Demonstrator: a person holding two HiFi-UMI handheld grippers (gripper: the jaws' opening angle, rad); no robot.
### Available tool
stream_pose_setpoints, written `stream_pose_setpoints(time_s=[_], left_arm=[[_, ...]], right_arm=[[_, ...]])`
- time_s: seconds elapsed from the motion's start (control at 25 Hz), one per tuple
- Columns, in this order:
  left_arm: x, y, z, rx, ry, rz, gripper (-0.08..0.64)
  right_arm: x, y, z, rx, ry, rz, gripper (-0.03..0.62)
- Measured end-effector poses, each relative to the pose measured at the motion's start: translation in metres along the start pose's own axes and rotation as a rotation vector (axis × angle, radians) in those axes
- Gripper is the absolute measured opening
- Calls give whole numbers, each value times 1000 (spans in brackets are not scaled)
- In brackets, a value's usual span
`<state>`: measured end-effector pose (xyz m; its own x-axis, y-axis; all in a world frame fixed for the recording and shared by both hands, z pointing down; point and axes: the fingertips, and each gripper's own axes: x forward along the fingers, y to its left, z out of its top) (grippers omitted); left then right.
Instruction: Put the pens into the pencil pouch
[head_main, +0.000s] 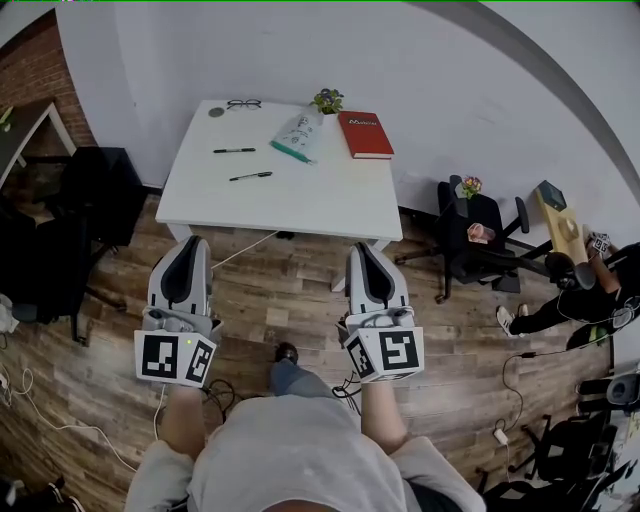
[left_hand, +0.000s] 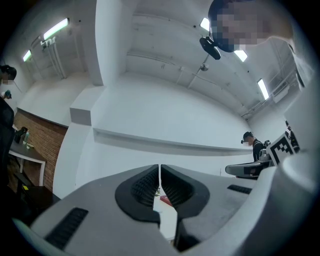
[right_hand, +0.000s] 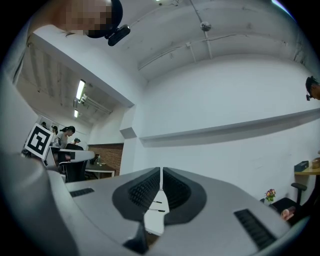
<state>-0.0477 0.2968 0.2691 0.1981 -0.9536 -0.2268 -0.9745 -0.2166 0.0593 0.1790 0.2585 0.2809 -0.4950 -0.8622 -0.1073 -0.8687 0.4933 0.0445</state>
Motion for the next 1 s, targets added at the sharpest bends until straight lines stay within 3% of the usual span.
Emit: stream_pose_setpoints(time_s=[0.64, 1.0], left_arm=[[122, -2, -12, 37, -49, 6, 34], [157, 9, -31, 50, -11, 3, 34]], right_arm=[[101, -77, -7, -1, -26, 44, 37], [140, -91, -22, 15, -6, 54, 37]])
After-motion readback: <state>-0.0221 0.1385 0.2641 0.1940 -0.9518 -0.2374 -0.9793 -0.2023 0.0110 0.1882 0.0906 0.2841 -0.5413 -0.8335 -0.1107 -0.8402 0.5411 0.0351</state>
